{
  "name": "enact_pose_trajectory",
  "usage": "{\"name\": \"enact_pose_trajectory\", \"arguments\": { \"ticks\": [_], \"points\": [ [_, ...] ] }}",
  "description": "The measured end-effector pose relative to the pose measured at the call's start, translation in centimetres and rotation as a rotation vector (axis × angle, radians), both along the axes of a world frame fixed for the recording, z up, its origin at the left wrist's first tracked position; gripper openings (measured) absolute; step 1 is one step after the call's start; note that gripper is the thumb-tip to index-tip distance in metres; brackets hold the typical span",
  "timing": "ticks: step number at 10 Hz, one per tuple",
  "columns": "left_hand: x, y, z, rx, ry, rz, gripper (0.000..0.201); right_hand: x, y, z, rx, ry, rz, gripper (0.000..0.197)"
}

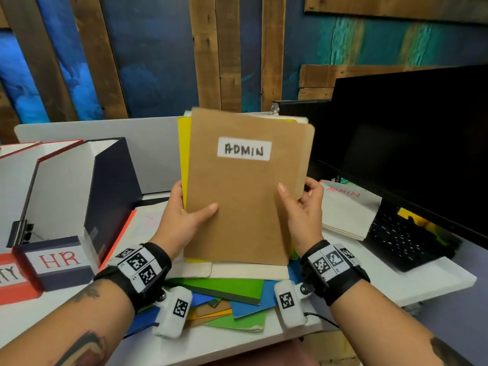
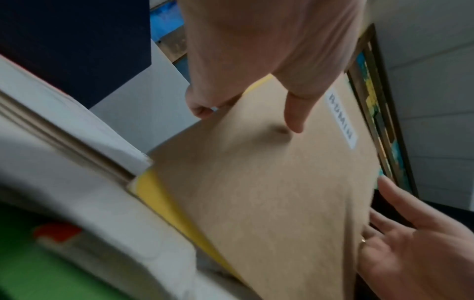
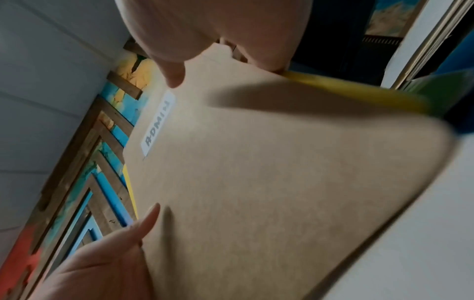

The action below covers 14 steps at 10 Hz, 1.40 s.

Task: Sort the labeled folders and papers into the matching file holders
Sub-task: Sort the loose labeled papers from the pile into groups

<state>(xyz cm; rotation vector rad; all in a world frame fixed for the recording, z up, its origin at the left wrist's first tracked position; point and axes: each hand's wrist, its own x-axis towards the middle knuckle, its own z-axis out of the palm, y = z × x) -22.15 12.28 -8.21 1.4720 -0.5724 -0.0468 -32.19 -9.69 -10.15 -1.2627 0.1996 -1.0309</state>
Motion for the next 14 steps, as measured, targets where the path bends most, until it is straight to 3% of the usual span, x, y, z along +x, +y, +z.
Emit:
{"name": "enact_pose_trajectory", "arguments": {
  "ticks": [1, 2, 3, 4, 5, 6, 7, 8, 9, 10, 11, 12, 14],
  "points": [
    [-0.3, -0.7, -0.8, -0.002, 0.084, 0.061, 0.049, 0.1, -0.7, -0.5, 0.115, 0.215, 0.134, 0.049],
    [0.3, -1.0, -2.1, 0.064, 0.187, 0.171, 0.028, -0.2, -1.6, -1.6, 0.036, 0.553, 0.303, 0.019],
    [0.9, -1.2, -2.7, 0.138, 0.237, 0.214, 0.019, 0.0, -2.7, -2.3, -0.008, 0.693, 0.359, 0.019],
    [0.6, -1.8, -2.8, 0.22, 0.304, 0.107, 0.02, 0.4, -4.1, -2.5, 0.042, 0.681, 0.178, 0.015],
    [0.2, -2.6, -3.3, 0.463, 0.239, -0.044, 0.025, 0.1, -5.6, -2.4, 0.217, 0.616, -0.028, 0.014],
    [-0.6, -3.6, -3.0, 0.78, 0.053, -0.135, 0.025, -1.1, -7.0, -2.3, 0.184, 0.846, -0.156, 0.046],
    [-1.2, -4.6, -3.0, 1.188, -0.21, -0.266, 0.05, -1.6, -8.8, -3.5, -0.092, 0.979, -0.319, 0.051],
    [-1.5, -5.3, -3.2, 1.411, -0.42, -0.349, 0.07, -1.8, -10.7, -3.7, 0.368, 0.664, -0.302, 0.038],
    [-1.3, -5.9, -3.2, 1.446, -0.491, -0.347, 0.07, -2.6, -11.0, -4.0, 0.397, 0.651, -0.306, 0.038],
    [-0.9, -5.9, -3.3, 1.448, -0.501, -0.332, 0.07, -2.5, -11.0, -3.9, 0.619, 0.551, -0.269, 0.037],
    [-0.8, -6.0, -3.4, 1.435, -0.507, -0.319, 0.069, -2.8, -10.4, -3.5, 0.613, 0.582, -0.083, 0.019],
    [-0.8, -5.9, -3.6, 1.425, -0.507, -0.316, 0.069, -2.8, -10.7, -3.6, 0.656, 0.603, -0.08, 0.016],
    [-0.7, -5.7, -3.6, 1.429, -0.504, -0.311, 0.069, -2.4, -10.6, -3.0, 0.608, 0.609, -0.254, 0.019]
  ]
}}
